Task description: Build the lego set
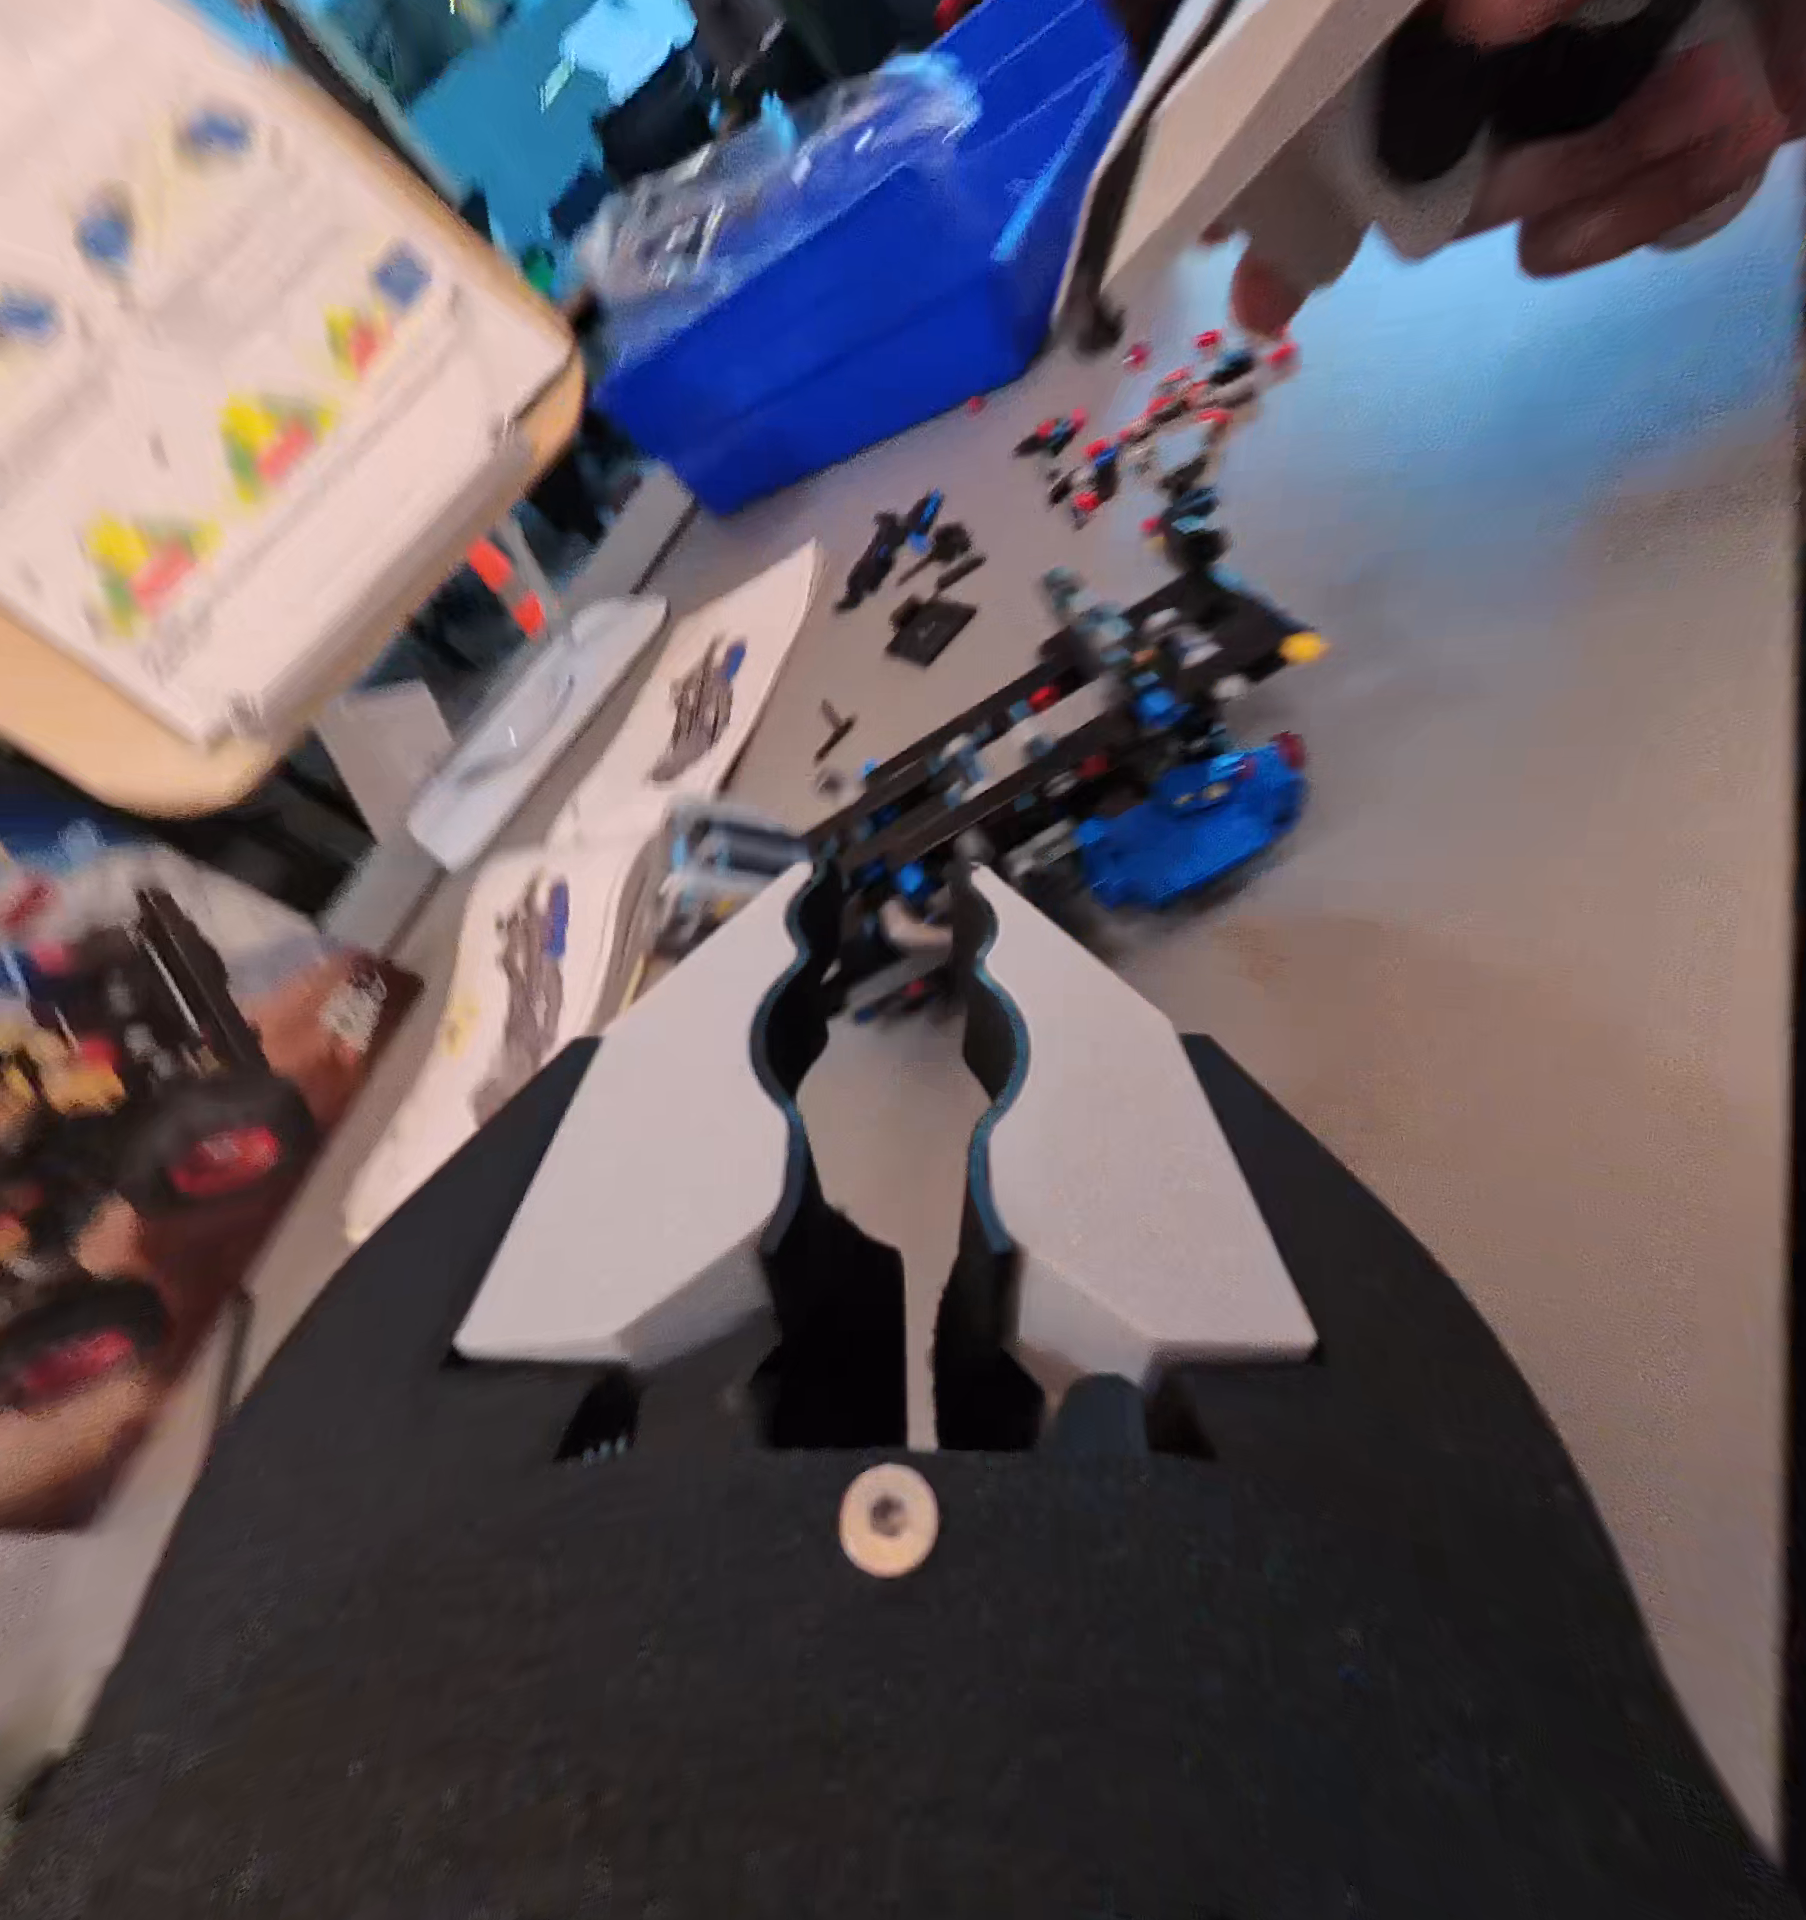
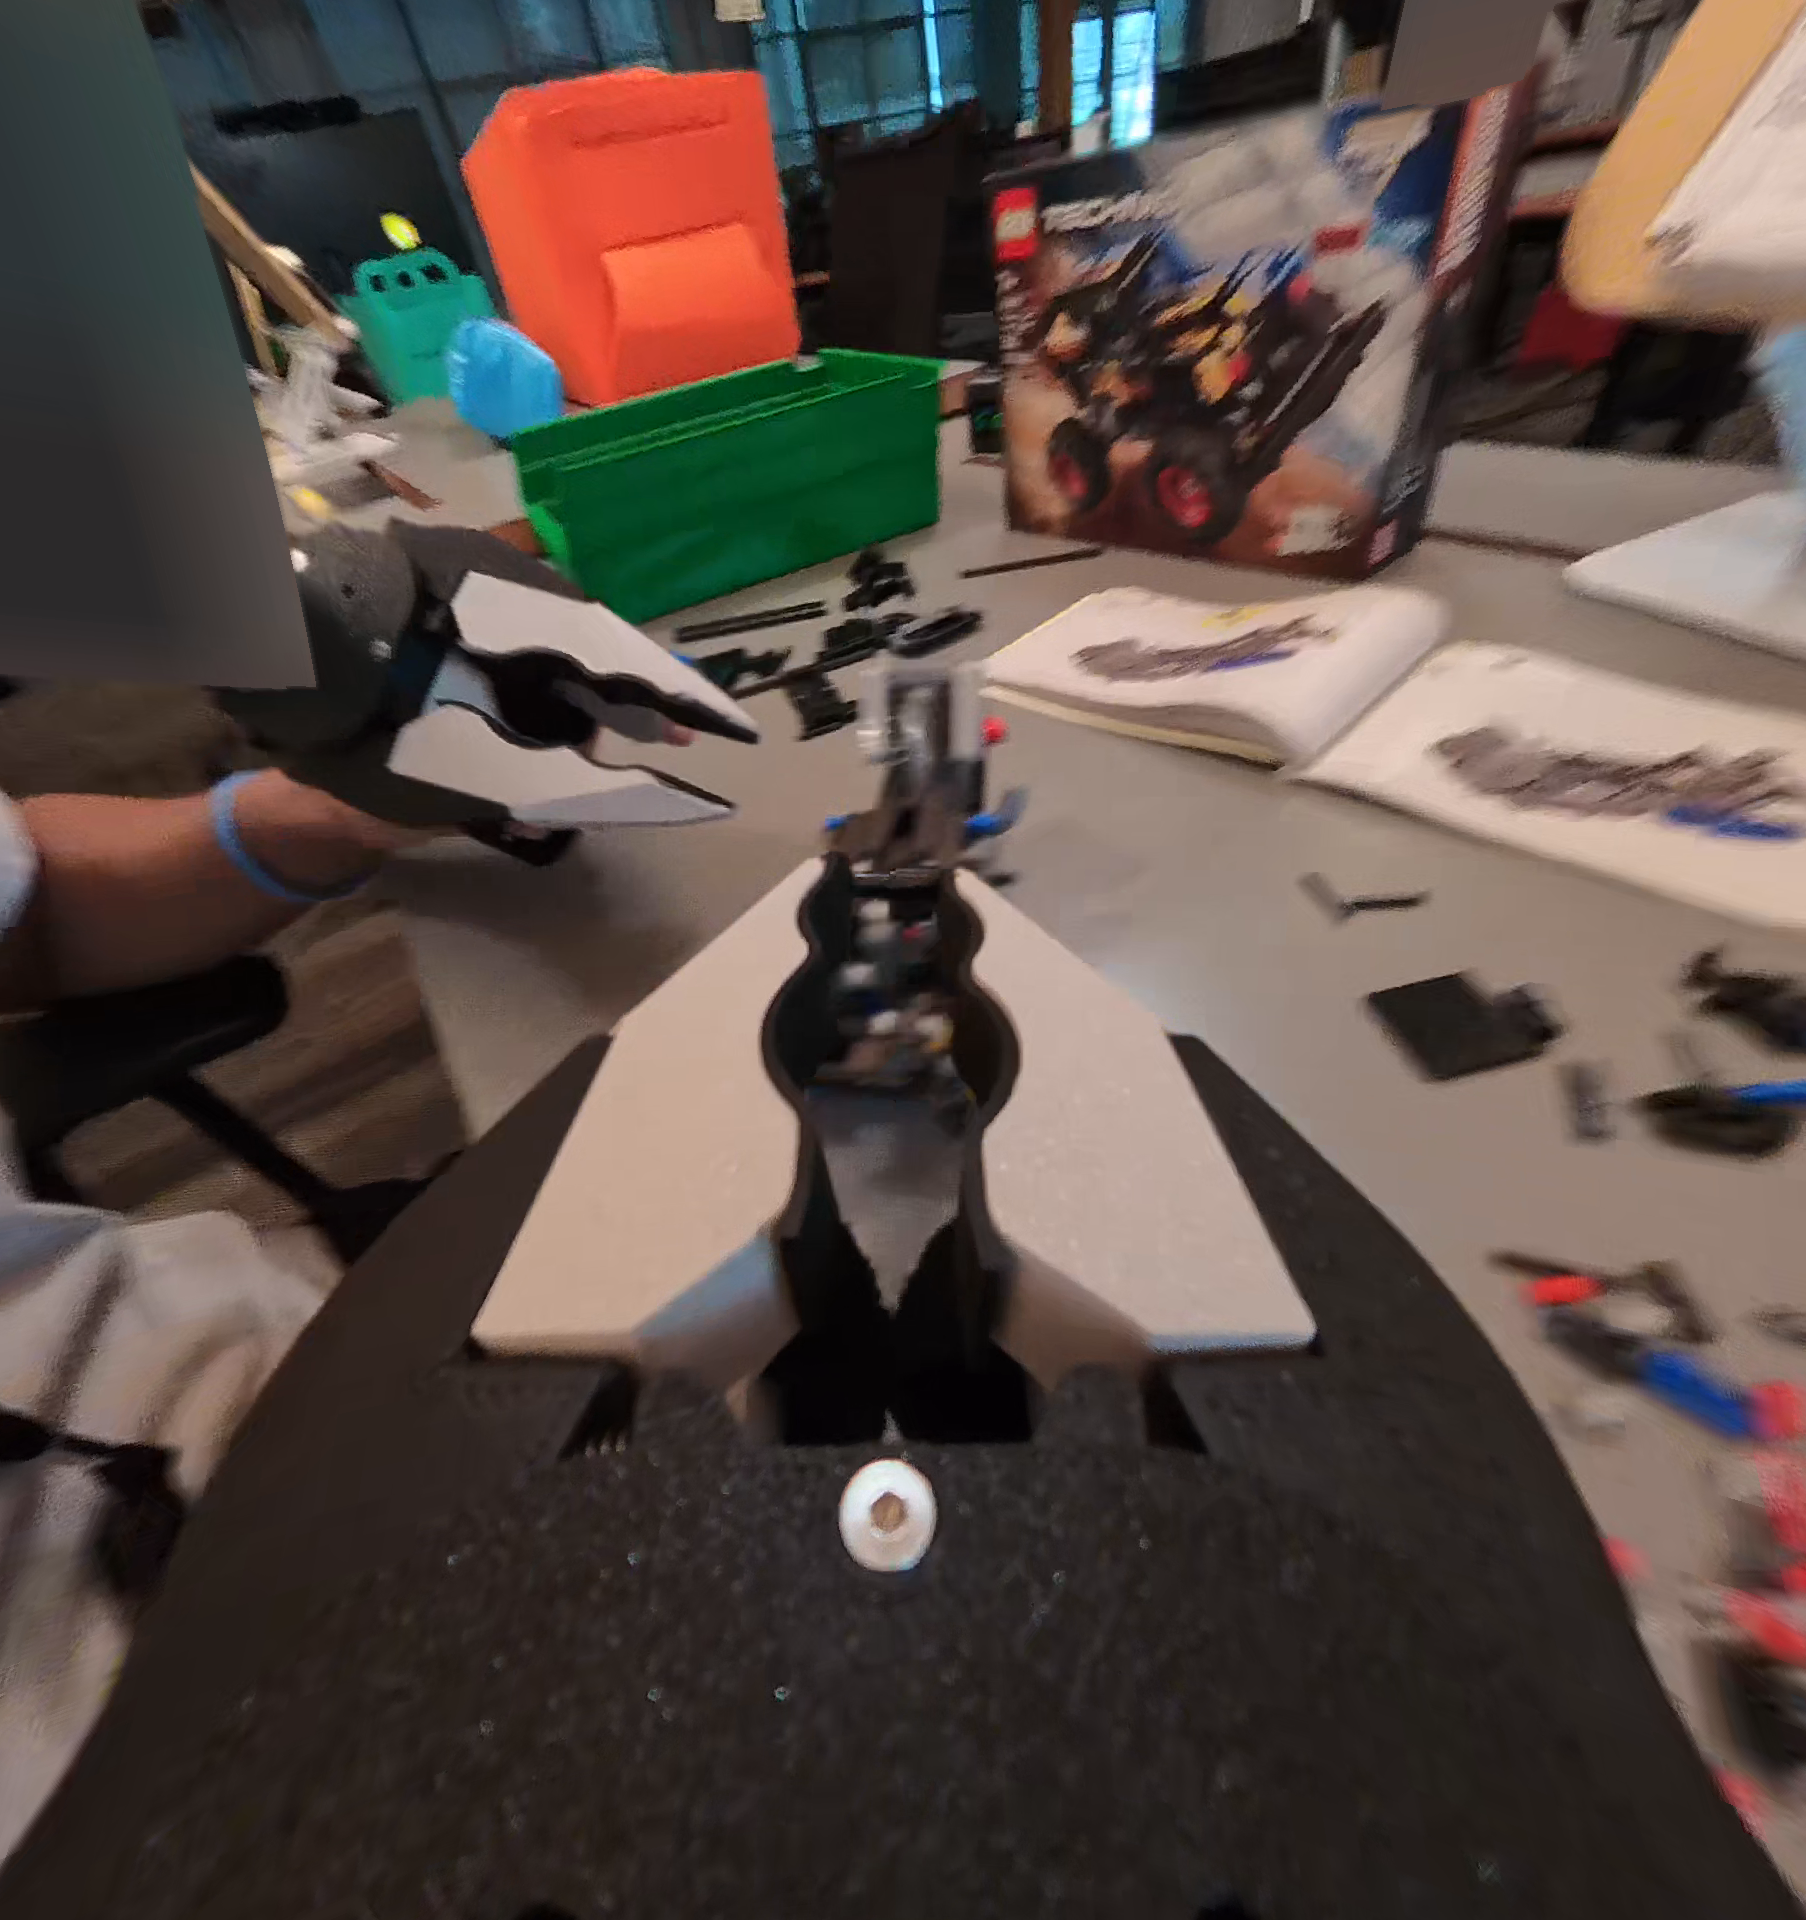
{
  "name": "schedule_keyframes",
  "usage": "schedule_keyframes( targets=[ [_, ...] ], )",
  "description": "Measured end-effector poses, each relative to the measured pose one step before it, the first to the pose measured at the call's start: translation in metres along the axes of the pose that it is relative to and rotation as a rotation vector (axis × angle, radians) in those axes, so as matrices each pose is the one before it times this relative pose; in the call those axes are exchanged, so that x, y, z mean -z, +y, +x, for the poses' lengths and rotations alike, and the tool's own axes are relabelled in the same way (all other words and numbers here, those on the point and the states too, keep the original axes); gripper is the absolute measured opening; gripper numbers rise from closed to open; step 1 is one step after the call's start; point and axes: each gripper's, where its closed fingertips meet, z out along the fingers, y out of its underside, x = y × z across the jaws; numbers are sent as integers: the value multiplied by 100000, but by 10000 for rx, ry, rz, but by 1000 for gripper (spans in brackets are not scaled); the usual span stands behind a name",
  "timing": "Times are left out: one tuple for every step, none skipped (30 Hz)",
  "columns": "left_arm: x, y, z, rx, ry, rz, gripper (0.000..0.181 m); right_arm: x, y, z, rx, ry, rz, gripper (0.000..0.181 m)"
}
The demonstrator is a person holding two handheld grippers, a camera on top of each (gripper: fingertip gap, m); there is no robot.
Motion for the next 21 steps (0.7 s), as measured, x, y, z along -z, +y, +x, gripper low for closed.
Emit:
schedule_keyframes(
  targets=[
    [65, 1083, -1273, 931, 150, -185, 19, -125, -953, 1428, 503, 329, -145, 15],
    [82, 838, -1194, 924, 291, -130, 20, -401, -855, 1472, 515, 253, -225, 16],
    [159, 442, -1133, 810, 361, -16, 22, -650, -904, 1495, 522, 161, -143, 16],
    [238, 74, -1191, 605, 295, 50, 22, -939, -841, 1429, 472, 18, -52, 16],
    [238, -97, -1405, 362, 97, 9, 22, -1223, -495, 1452, 396, -119, -111, 16],
    [172, -217, -1481, 144, -21, -28, 19, -1420, 2, 1668, 179, -85, -273, 16],
    [54, -338, -1361, 47, -26, -14, 18, -1477, 204, 1546, -95, -150, -330, 16],
    [-79, -402, -1133, 76, 36, 9, 19, -1418, 62, 1092, -177, -308, -194, 16],
    [-199, -351, -940, 143, 60, 9, 19, -1267, 83, 860, -213, -301, -114, 16],
    [-293, -245, -765, 199, 80, 12, 19, -1078, 228, 598, -313, -263, -89, 16],
    [-327, -185, -463, 219, 177, 98, 19, -859, 316, 368, -311, -216, -22, 16],
    [-322, -77, -274, 225, 195, 176, 19, -644, 404, 423, -177, -5, 62, 16],
    [-271, 91, -280, 198, 75, 195, 19, -436, 560, 423, -47, 133, -9, 16],
    [-228, 229, -320, 144, -65, 225, 17, -209, 522, 347, 83, 193, -24, 16],
    [-134, 550, -590, 112, -318, 41, 16, -49, 281, 259, 134, 205, 67, 16],
    [-4, 926, -843, 61, -534, -391, 16, -30, 18, 124, -70, 129, 134, 16],
    [121, 707, -496, -260, -321, -409, 16, -103, -169, -213, -365, -64, 162, 16],
    [194, 319, -510, -422, -367, -120, 16, -249, -77, -725, -463, -364, 31, 16],
    [155, 235, -398, -387, -337, -24, 16, -356, 173, -671, -325, -316, -147, 16],
    [88, 296, 56, -281, -73, -99, 16, -312, 224, -265, 17, -32, -138, 16],
    [52, 336, 307, -143, 83, -139, 16, -205, 253, -142, 278, 39, -95, 16]
  ],
)
